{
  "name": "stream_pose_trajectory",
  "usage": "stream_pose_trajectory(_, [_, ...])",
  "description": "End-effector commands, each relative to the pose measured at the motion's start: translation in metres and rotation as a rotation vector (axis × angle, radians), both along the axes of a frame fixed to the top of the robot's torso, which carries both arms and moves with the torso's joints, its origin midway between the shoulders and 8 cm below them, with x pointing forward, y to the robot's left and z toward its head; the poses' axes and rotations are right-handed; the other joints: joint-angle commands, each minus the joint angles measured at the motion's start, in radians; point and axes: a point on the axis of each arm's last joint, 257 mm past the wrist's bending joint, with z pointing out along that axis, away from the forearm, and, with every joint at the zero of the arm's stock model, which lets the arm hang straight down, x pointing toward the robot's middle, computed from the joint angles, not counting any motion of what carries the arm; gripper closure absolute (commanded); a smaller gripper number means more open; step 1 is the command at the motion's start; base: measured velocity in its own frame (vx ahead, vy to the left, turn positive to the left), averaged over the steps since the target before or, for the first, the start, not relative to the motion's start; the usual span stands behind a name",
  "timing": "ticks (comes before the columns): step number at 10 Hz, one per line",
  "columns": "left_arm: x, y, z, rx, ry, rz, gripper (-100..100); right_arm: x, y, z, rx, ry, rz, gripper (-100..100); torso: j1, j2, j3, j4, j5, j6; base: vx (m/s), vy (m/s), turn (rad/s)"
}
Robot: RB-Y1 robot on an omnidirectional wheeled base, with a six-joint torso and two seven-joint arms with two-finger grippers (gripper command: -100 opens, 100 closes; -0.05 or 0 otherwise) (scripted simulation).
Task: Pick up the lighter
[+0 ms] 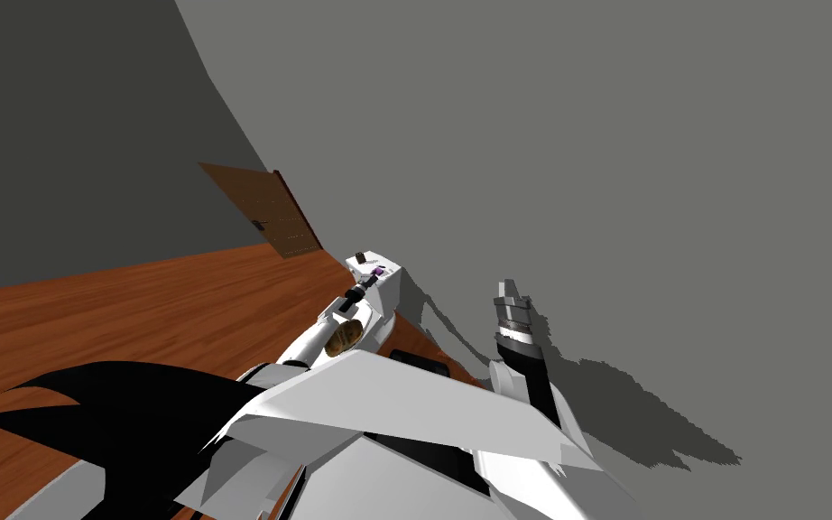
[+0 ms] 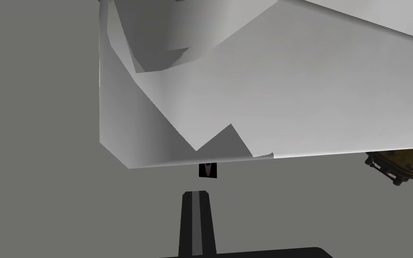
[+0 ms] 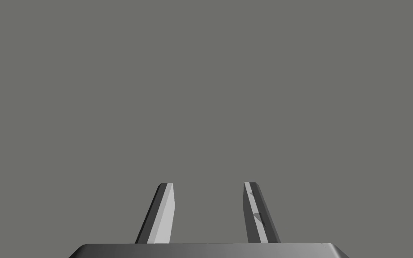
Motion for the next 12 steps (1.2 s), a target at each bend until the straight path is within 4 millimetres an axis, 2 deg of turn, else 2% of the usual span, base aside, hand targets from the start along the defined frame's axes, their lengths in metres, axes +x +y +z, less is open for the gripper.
stream_pose_trajectory(1, [0.000,0.000,0.000,0.000,0.000,0.000,100,0.000,0.000,0.000,0.000,0.000,0.000,0,0.000,0.000,0.000,0.000,0.000,0.000,0.000,0.000,0.000])
stream_pose_trajectory(2, [0.000,0.000,0.000,0.000,0.000,0.000,0,0.000,0.000,0.000,0.000,0.000,0.000,0,0.000,0.000,0.000,0.000,0.000,0.000,0.000,0.000,0.000])
stream_pose_trajectory(3, [0.005,0.010,0.006,0.016,0.007,0.017,-100,0.000,0.000,0.000,0.000,0.000,0.000,0,0.000,0.000,0.000,0.000,0.000,0.000,0.094,-0.039,-0.057])
stream_pose_trajectory(5, [0.010,0.020,0.012,0.030,0.013,0.032,-100,0.000,0.000,0.000,0.000,0.000,0.000,0,-0.002,-0.008,-0.005,-0.002,-0.001,0.000,0.127,-0.032,-0.040])
stream_pose_trajectory(6, [0.009,0.017,0.010,0.026,0.009,0.025,-100,0.000,0.000,0.000,0.000,0.000,0.000,0,-0.002,-0.008,-0.005,-0.002,0.000,0.000,0.048,-0.015,-0.004])
stream_pose_trajectory(7, [0.009,0.018,0.011,0.026,0.011,0.028,0,0.000,0.000,0.000,0.000,0.000,0.000,0,-0.001,-0.005,-0.003,-0.001,0.000,0.000,0.010,-0.003,0.001])
stream_pose_trajectory(8, [0.017,0.029,0.019,0.027,0.003,0.058,-100,0.000,0.000,0.000,0.000,0.000,0.000,0,0.000,-0.002,-0.001,-0.001,0.000,0.000,-0.032,0.011,-0.231])
stream_pose_trajectory(9, [0.021,0.037,0.024,0.027,-0.001,0.077,-100,0.000,0.000,0.000,0.000,0.000,0.000,0,0.000,0.001,0.000,0.000,0.000,0.001,-0.071,0.031,-0.224])
stream_pose_trajectory(10, [0.018,0.031,0.019,0.026,0.001,0.063,-100,0.000,0.000,0.000,0.000,0.000,0.000,0,0.001,0.003,0.002,0.001,0.000,0.000,-0.033,0.017,-0.036])
stream_pose_trajectory(11, [0.019,0.032,0.020,0.027,0.001,0.066,100,0.000,0.000,0.000,0.000,0.000,0.000,0,0.001,0.002,0.001,0.001,0.000,0.000,0.000,0.000,0.000])
stream_pose_trajectory(12, [0.019,0.032,0.020,0.027,0.001,0.066,100,0.000,0.000,0.000,0.000,0.000,0.000,0,0.000,0.001,0.001,0.000,0.000,0.000,0.000,0.000,0.000])
